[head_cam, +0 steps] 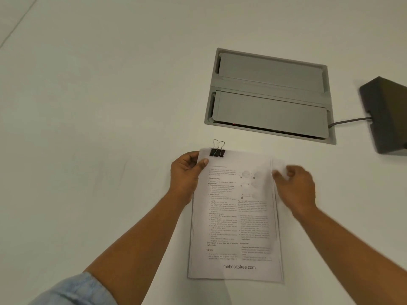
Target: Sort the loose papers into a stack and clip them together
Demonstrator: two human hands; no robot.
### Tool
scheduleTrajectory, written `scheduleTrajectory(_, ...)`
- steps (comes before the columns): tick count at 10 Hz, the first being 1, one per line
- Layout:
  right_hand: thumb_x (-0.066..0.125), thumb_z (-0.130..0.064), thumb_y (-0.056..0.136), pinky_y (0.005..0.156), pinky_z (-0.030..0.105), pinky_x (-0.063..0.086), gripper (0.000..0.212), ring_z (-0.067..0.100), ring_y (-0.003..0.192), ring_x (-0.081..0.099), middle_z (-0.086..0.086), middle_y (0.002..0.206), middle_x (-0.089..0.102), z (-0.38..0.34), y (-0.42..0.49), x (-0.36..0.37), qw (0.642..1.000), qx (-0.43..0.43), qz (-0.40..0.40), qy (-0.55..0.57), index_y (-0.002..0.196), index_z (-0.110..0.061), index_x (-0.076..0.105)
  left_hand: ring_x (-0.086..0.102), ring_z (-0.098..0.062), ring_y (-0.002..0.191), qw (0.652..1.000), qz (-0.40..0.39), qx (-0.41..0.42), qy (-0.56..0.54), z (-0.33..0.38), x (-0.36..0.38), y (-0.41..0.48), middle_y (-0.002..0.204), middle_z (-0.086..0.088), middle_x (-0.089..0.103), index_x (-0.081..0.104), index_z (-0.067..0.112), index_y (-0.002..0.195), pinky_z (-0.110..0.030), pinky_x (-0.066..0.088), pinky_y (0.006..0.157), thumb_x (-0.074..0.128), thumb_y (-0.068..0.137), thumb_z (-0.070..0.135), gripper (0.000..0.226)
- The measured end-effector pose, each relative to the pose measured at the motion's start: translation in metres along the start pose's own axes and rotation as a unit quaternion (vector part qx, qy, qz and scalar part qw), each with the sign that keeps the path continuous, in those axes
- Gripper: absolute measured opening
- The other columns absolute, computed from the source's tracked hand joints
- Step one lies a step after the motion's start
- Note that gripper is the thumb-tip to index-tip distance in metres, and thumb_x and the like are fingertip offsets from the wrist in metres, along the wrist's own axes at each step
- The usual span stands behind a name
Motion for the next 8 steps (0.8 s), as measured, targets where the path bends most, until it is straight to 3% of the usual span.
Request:
scheduleTrajectory(1, 0.074, -0.027, 0.084, 0.077, 0.03, 0.047, 0.047, 0.027, 0.088, 0.063, 0.011, 0.108, 0.063, 0.025, -0.031, 0.007, 1.0, -0.015, -0.022, 0.002, 0.124, -0.008, 0.059, 0.073, -0.021, 0.102, 0.999, -0.008, 0.013, 0.045, 0.003, 0.004, -0.006, 0.113, 0.002, 0.074, 0.061, 0.012, 0.133, -0.044, 0.06, 0.089, 0.07, 0.09, 0.002, 0.044)
scheduleTrajectory(2, 0.076, -0.023, 0.082, 0.075, 0.032, 0.05, 0.053, 0.025, 0.084, 0.063, 0.008, 0.107, 0.061, 0.032, -0.052, 0.008, 0.999, -0.034, -0.032, 0.001, 0.128, -0.008, 0.056, 0.059, -0.02, 0.126, 0.985, -0.013, 0.059, 0.164, 0.007, 0.004, -0.023, 0.144, -0.003, 0.056, 0.035, 0.016, 0.153, -0.041, 0.05, 0.105, 0.068, 0.094, 0.01, 0.068)
scheduleTrajectory(3, 0.073, -0.025, 0.085, 0.088, 0.041, 0.054, 0.063, 0.029, 0.102, 0.062, 0.015, 0.127, 0.055, 0.033, -0.074, 0.01, 0.997, -0.061, -0.05, -0.004, 0.14, -0.01, 0.046, 0.036, -0.02, 0.145, 0.916, -0.009, 0.144, 0.374, 0.007, 0.001, -0.051, 0.161, -0.002, 0.035, 0.026, 0.019, 0.156, -0.038, 0.032, 0.117, 0.064, 0.096, 0.03, 0.071)
scheduleTrajectory(4, 0.063, -0.042, 0.09, 0.109, 0.046, 0.039, 0.075, 0.031, 0.138, 0.04, 0.012, 0.153, 0.038, 0.026, -0.098, 0.016, 0.973, -0.189, -0.039, -0.123, 0.152, -0.012, 0.033, 0.014, -0.016, 0.153, 0.817, -0.041, 0.212, 0.535, -0.007, 0.006, -0.08, 0.167, 0.001, 0.014, 0.019, 0.017, 0.158, -0.033, 0.013, 0.123, 0.052, 0.098, 0.047, 0.075)
scheduleTrajectory(5, 0.039, -0.058, 0.095, 0.12, 0.037, 0.018, 0.077, 0.019, 0.152, 0.012, 0.002, 0.164, 0.017, 0.034, -0.112, 0.033, 0.952, -0.241, -0.076, -0.171, 0.157, -0.016, 0.019, -0.011, -0.011, 0.152, 0.773, -0.076, 0.187, 0.601, -0.035, 0.0, -0.097, 0.164, 0.008, -0.011, -0.004, 0.021, 0.158, -0.027, -0.006, 0.121, 0.028, 0.099, 0.062, 0.079)
scheduleTrajectory(6, 0.027, -0.061, 0.093, 0.121, 0.039, 0.016, 0.078, 0.018, 0.152, 0.009, 0.002, 0.164, 0.017, 0.042, -0.114, 0.044, 0.953, -0.241, -0.078, -0.163, 0.156, -0.015, 0.022, -0.02, -0.011, 0.151, 0.748, -0.09, 0.171, 0.635, -0.054, -0.013, -0.103, 0.163, 0.008, -0.02, -0.018, 0.024, 0.152, -0.028, -0.009, 0.123, 0.004, 0.091, 0.072, 0.081)
scheduleTrajectory(7, 0.029, -0.06, 0.093, 0.12, 0.039, 0.018, 0.077, 0.019, 0.151, 0.012, 0.001, 0.164, 0.019, 0.04, -0.112, 0.04, 0.955, -0.245, -0.061, -0.155, 0.156, -0.016, 0.023, -0.02, -0.012, 0.151, 0.733, -0.091, 0.18, 0.65, -0.056, -0.014, -0.103, 0.163, 0.006, -0.019, -0.019, 0.021, 0.152, -0.027, -0.012, 0.121, -0.003, 0.088, 0.073, 0.084)
scheduleTrajectory(8, 0.034, -0.062, 0.095, 0.12, 0.038, 0.019, 0.079, 0.016, 0.151, 0.013, -0.002, 0.166, 0.01, 0.038, -0.112, 0.035, 0.962, -0.238, -0.073, -0.109, 0.158, -0.021, 0.01, -0.017, -0.013, 0.151, 0.726, -0.088, 0.182, 0.657, -0.054, -0.014, -0.103, 0.163, 0.005, -0.018, -0.02, 0.02, 0.151, -0.027, -0.012, 0.12, 0.006, 0.093, 0.069, 0.081)
Point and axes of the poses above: each hand's wrist, its own y-axis towards the middle knuckle, its own x-axis out of the palm, z = x × y, the point moved 8 cm from there along y, towards the middle knuckle
